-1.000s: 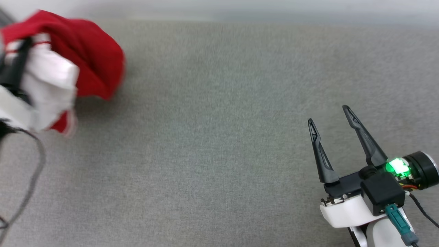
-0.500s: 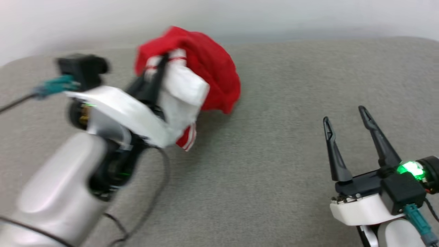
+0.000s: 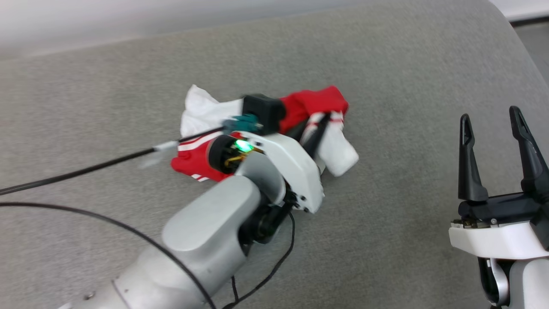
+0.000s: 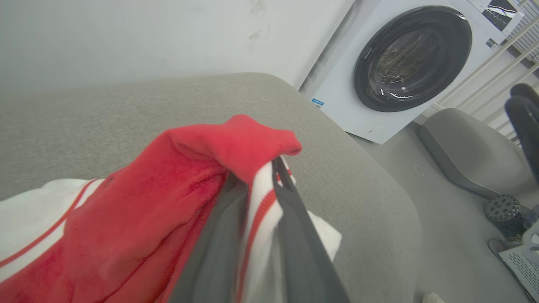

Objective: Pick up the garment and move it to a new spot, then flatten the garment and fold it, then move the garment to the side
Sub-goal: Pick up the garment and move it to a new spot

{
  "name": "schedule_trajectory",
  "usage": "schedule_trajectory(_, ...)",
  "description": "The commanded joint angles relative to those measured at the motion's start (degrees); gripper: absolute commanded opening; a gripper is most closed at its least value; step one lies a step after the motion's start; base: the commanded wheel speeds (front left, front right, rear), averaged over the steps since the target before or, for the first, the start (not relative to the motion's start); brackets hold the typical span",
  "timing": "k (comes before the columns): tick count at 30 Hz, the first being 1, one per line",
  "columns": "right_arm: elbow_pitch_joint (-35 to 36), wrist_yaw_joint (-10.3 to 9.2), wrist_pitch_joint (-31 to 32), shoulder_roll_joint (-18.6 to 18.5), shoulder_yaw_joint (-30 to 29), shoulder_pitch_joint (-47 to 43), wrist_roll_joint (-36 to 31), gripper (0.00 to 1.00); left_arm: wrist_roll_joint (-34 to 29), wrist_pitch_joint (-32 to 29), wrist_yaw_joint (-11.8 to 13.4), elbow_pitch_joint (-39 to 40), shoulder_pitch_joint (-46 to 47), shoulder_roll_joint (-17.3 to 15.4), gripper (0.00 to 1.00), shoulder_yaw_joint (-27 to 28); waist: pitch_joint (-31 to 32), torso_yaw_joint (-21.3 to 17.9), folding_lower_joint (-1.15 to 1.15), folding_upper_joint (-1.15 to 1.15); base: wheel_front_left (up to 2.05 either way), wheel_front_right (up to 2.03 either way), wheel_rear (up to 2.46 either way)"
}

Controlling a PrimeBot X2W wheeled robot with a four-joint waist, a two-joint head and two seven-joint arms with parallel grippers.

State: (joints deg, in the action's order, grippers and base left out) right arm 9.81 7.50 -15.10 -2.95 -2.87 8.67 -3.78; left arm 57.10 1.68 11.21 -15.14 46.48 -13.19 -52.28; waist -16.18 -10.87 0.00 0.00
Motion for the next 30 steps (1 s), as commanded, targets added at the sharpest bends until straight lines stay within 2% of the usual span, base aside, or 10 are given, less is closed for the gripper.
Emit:
schedule_trajectory(1, -0.17, -0.02, -0.1, 0.12, -0.05, 0.8, 0.23, 1.0, -0.78, -0.26, -0.61, -1.27, 0.96, 0.41, 1.0, -0.82, -1.92, -2.0, 0.0, 0.0, 0.0, 0.0, 0.0)
schedule_trajectory(3, -0.47, -0.02, -0.1, 0.13, -0.14, 0.86, 0.49, 1.0, -1.7, 0.77, -1.59, -4.23, 1.56, 1.57, 1.0, -1.96, -2.39, -2.46, 0.0, 0.0, 0.0, 0.0, 0.0)
schedule_trajectory(6, -1.16, -0.02, -0.1, 0.12, 0.13, 0.36, 0.15, 1.0, -2.11, 3.76, -4.63, -7.94, 1.95, 3.11, 1.0, -2.28, -2.14, -1.83, 0.0, 0.0, 0.0, 0.0, 0.0)
schedule_trajectory(7, -1.16, -0.02, -0.1, 0.12, 0.13, 0.36, 0.15, 1.0, -2.11, 3.76, -4.63, -7.94, 1.95, 3.11, 1.0, -2.28, -2.14, -1.83, 0.0, 0.0, 0.0, 0.0, 0.0)
schedule_trajectory(12, -2.04, -0.02, -0.1, 0.11, 0.19, -0.38, -1.54, 1.0, -3.35, 9.75, -8.14, -10.48, 2.59, 2.78, 1.0, -1.25, 0.77, 1.35, 0.0, 0.0, 0.0, 0.0, 0.0)
schedule_trajectory(14, -2.28, -0.02, -0.1, 0.11, 0.07, -0.72, -2.3, 1.0, -5.28, 11.81, -8.39, -10.85, 3.32, 1.49, 1.0, -0.32, 2.3, 2.92, 0.0, 0.0, 0.0, 0.0, 0.0)
schedule_trajectory(18, -2.68, -0.02, -0.1, 0.11, -0.11, -1.65, -3.81, 1.0, -10.05, 13.47, -7.47, -9.32, 3.11, -1.94, 1.0, 3.58, 5.46, 6.07, 0.0, 0.0, 0.0, 0.0, 0.0)
schedule_trajectory(20, -2.9, -0.02, -0.1, 0.11, -0.24, -2.26, -4.35, 1.0, -14.08, 13.58, -6.7, -5.96, 1.75, -4.11, 1.0, 7.9, 6.91, 7.62, 0.0, 0.0, 0.0, 0.0, 0.0)
schedule_trajectory(25, -3.19, -0.02, -0.11, 0.11, 0.17, -4.01, -5.19, 1.0, -23.11, 13.51, -5.65, 3.13, -6.28, -9.64, 1.0, 18.54, 9.66, 10.94, 0.0, 0.0, 0.0, 0.0, 0.0)
schedule_trajectory(30, -3.55, -0.02, -0.1, 0.1, 0.25, -5.55, -5.54, 1.0, -29.76, 13.52, -3.86, 10.36, -18.78, -12.13, 1.0, 28.36, 11.74, 13.41, 0.0, 0.0, 0.0, 0.0, 0.0)
